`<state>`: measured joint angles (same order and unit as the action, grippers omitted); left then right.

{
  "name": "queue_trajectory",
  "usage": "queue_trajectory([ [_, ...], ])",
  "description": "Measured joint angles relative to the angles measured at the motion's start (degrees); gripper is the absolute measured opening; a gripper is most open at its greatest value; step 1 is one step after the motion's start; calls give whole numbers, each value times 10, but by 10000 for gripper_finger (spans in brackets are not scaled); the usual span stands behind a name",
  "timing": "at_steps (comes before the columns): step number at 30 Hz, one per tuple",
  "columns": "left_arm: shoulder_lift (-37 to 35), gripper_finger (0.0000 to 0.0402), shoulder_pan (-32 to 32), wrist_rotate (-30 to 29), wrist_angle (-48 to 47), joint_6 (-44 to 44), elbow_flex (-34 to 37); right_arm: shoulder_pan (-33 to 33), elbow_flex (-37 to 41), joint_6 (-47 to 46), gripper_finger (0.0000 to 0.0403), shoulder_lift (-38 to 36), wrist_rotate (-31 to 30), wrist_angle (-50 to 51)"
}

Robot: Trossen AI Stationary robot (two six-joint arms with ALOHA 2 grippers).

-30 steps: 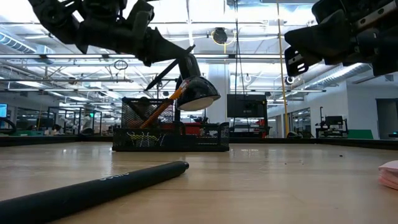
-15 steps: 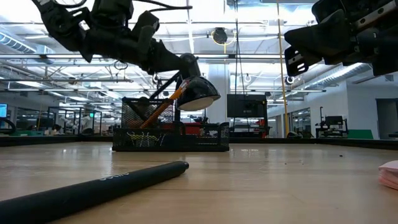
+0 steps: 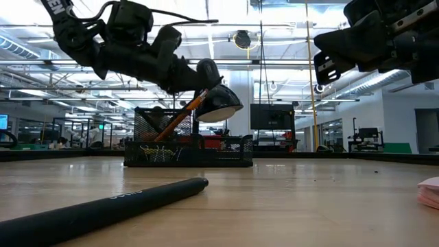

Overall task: Pick and place office supplies into organizer
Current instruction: Put the black pen into the black desk organizer

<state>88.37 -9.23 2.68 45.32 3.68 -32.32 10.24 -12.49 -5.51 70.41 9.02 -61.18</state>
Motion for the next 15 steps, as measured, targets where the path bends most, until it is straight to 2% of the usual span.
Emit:
queue_trajectory([
  [5,-10,15,4,1,75,16,21,0,0,-9,0,0,0,2],
  [10,-57,8,1,-10,123,6,90,3,0,-9,0,0,2,5],
  [15,-80,17,1,-11,165,-15,138,9,0,2,2,0,1,1],
])
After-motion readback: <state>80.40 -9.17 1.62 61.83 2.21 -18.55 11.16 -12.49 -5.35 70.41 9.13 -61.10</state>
